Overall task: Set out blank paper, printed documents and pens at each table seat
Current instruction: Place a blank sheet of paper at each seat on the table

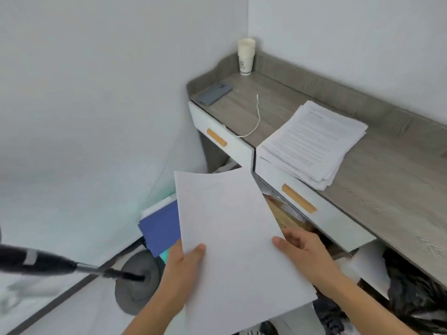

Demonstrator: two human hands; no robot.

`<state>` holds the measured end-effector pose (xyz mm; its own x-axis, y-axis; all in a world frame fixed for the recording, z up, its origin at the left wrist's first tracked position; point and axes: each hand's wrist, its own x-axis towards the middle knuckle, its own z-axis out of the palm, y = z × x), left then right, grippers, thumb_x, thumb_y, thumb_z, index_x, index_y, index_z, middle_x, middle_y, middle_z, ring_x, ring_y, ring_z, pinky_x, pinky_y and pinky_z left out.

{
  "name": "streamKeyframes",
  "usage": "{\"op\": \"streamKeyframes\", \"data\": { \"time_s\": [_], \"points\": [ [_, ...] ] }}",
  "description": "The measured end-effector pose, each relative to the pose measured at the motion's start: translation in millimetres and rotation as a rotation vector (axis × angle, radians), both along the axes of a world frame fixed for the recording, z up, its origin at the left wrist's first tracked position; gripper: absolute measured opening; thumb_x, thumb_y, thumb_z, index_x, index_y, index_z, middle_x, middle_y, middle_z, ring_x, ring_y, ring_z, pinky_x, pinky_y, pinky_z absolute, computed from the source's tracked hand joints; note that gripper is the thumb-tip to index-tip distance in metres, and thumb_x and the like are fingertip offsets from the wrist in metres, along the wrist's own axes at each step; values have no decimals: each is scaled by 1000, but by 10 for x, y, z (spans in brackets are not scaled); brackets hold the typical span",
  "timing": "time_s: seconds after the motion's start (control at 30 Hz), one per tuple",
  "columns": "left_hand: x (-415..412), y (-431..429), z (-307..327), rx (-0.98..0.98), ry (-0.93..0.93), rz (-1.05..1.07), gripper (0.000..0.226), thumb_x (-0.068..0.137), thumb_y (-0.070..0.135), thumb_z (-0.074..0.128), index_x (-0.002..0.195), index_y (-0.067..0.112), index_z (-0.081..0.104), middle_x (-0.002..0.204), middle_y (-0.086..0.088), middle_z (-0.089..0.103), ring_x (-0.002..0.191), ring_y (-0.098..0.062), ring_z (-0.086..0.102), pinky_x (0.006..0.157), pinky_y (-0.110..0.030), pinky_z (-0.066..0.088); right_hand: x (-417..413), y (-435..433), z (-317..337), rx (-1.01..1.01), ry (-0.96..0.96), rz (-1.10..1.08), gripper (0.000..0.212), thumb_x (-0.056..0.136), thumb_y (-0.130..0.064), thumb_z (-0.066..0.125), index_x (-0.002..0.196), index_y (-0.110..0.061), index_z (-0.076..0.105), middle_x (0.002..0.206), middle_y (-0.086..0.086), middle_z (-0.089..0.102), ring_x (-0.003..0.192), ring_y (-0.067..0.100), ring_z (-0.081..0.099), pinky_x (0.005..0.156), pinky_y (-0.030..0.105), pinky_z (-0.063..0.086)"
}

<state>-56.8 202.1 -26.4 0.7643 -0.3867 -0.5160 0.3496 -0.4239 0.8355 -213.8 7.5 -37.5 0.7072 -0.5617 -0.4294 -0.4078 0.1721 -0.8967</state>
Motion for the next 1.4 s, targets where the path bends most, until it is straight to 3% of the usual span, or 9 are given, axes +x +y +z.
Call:
{"op": "streamKeyframes", "data": {
  "time_s": [0.2, 0.33, 0.5, 0.63, 0.8, 0.97, 1.1, 1.2, 1.4],
  "points": [
    [-523, 1150, 178, -111, 36, 322, 20, 92, 9, 60, 109, 15, 67, 97, -3, 77, 90, -23, 74, 82, -45, 57, 317, 736, 37, -217, 1, 320, 45, 89, -30, 66, 67, 7, 55, 54, 7, 52, 49, 7, 42, 51, 16, 31],
    [-733, 1883, 312, -216, 47, 563, 17, 92, 13, 59, 106, 8, 68, 97, -8, 77, 89, -26, 74, 74, -39, 60, 629, 1394, 272, -218, -137, 561, 45, 88, -34, 59, 55, -10, 40, 51, -9, 28, 48, 5, 24, 47, 17, 19],
    [-897, 2892, 405, -306, 22, 853, 16, 92, 18, 58, 104, 12, 67, 93, -5, 78, 83, -22, 75, 62, -32, 60, 1014, 2331, 233, -250, -289, 780, 64, 88, -54, 56, 73, 9, 51, 61, -1, 35, 57, 9, 30, 53, 24, 22],
    [-1037, 3803, 424, -335, -6, 1011, 22, 91, 22, 57, 108, 11, 66, 98, -8, 77, 88, -26, 74, 71, -40, 60, 1243, 3323, 270, -177, -315, 867, 24, 97, -19, 57, 80, -8, 68, 61, -3, 61, 53, 15, 50, 50, 21, 38],
    [-1264, 4788, 429, -375, -55, 1200, 23, 90, 26, 56, 105, 12, 66, 94, -6, 78, 82, -23, 75, 65, -37, 60, 1431, 4523, 367, -43, -328, 982, 24, 97, -6, 52, 106, -20, 69, 96, 0, 77, 84, 16, 74, 75, 28, 59],
    [-1431, 5527, 402, -416, -88, 1383, 43, 78, 32, 61, 111, 5, 65, 100, -14, 76, 87, -30, 74, 68, -41, 61, 1715, 5440, 351, 122, -192, 1126, 12, 92, -7, 60, 96, -11, 70, 87, 6, 78, 73, 18, 73, 62, 27, 58],
    [-1544, 6005, 388, -418, -136, 1540, 38, 79, 29, 59, 106, 4, 67, 97, -16, 76, 83, -31, 74, 65, -39, 61, 1967, 6186, 334, 170, -108, 1327, 19, 75, -24, 79, 91, -13, 75, 90, 17, 76, 77, 32, 73, 74, 47, 58],
    [-1629, 6365, 363, -392, -180, 1694, 42, 78, 31, 60, 108, 3, 67, 100, -19, 75, 89, -36, 72, 73, -44, 60, 2193, 6812, 258, 159, -131, 1402, 18, 79, -26, 72, 91, -12, 74, 91, 16, 76, 84, 38, 73, 79, 53, 58],
    [-1987, 6947, 369, -319, -292, 2025, 33, 88, 23, 55, 108, -1, 65, 99, -22, 74, 86, -37, 72, 65, -41, 61, 2513, 8103, 174, 148, -171, 1636, 10, 90, -12, 64, 92, -9, 73, 86, 11, 77, 79, 30, 74, 65, 36, 61]
  ]
}}
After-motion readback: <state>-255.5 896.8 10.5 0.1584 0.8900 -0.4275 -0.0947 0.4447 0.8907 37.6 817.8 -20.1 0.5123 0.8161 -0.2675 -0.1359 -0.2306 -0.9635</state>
